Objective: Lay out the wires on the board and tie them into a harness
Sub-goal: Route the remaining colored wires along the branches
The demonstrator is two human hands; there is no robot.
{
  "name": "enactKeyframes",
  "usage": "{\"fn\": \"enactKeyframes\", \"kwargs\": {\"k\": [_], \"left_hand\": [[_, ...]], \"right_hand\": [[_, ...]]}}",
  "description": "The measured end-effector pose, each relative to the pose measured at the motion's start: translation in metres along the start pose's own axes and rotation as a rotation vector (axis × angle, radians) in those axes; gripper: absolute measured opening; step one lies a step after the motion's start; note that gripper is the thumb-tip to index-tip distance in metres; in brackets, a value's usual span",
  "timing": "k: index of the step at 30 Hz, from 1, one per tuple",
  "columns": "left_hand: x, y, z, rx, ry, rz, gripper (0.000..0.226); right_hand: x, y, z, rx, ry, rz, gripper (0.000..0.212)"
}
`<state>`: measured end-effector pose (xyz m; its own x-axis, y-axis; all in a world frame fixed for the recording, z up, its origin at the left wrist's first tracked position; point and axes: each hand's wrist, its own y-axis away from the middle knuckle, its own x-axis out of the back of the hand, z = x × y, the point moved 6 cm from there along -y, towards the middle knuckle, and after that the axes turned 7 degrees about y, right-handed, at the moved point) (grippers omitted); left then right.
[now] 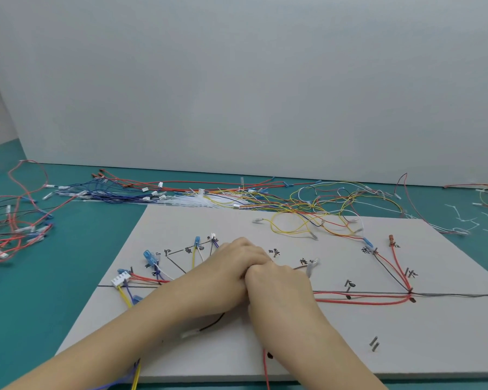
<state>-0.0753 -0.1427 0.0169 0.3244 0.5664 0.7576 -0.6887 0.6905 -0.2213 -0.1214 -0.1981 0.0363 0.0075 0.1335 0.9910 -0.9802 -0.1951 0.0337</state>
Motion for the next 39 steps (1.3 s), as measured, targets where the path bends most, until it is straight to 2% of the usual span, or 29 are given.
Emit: {"fn": "enactKeyframes", "kwargs": {"k": [3, 7, 10, 12, 16, 21, 23, 25, 26, 29, 33, 37, 39], "left_hand": [[-0.002, 0.0, -0.004, 0.054, 0.027, -0.025, 0.033], [-0.001, 0.001, -0.001, 0.084, 0.119, -0.022, 0.034], [-0.001, 0.002, 0.003, 0.082, 0.204, 0.003, 0.031], [-0.002, 0.001, 0.0, 0.096, 0.204, 0.007, 0.024], [-0.004, -0.001, -0.004, 0.128, 0.2, -0.004, 0.022], [-0.005, 0.0, -0.004, 0.142, 0.258, 0.001, 0.014], [-0.006, 0.0, -0.002, 0.128, 0.273, -0.014, 0.024], [-0.006, 0.001, 0.003, 0.087, 0.285, -0.029, 0.035], [-0.007, 0.002, 0.004, 0.072, 0.297, -0.038, 0.033], [-0.012, 0.004, 0.007, 0.039, 0.37, -0.049, 0.017], [-0.013, 0.002, 0.013, -0.056, 0.315, -0.014, 0.018], [-0.009, 0.001, 0.009, -0.028, 0.339, 0.094, 0.031], [-0.008, 0.002, 0.008, -0.033, 0.334, 0.098, 0.033]], "right_hand": [[0.001, -0.002, 0.001, 0.016, 0.022, 0.016, 0.027], [0.007, 0.0, -0.001, 0.06, 0.021, -0.002, 0.005], [0.007, 0.0, 0.003, 0.088, 0.051, -0.018, 0.035], [0.008, 0.002, 0.005, 0.127, 0.062, -0.018, 0.041], [0.012, 0.007, 0.008, 0.163, 0.071, -0.017, 0.034], [0.015, 0.009, 0.01, 0.133, 0.06, -0.02, 0.041], [0.017, 0.011, 0.01, 0.139, 0.063, 0.007, 0.04], [0.022, 0.014, 0.01, 0.162, 0.056, 0.045, 0.028], [0.026, 0.016, 0.011, 0.176, 0.05, 0.067, 0.021], [0.035, 0.018, 0.018, 0.194, 0.018, 0.092, 0.021], [0.032, 0.016, 0.036, 0.131, -0.085, 0.046, 0.029], [0.025, 0.016, 0.033, 0.15, -0.134, 0.055, 0.027], [0.024, 0.016, 0.03, 0.164, -0.15, 0.067, 0.027]]}}
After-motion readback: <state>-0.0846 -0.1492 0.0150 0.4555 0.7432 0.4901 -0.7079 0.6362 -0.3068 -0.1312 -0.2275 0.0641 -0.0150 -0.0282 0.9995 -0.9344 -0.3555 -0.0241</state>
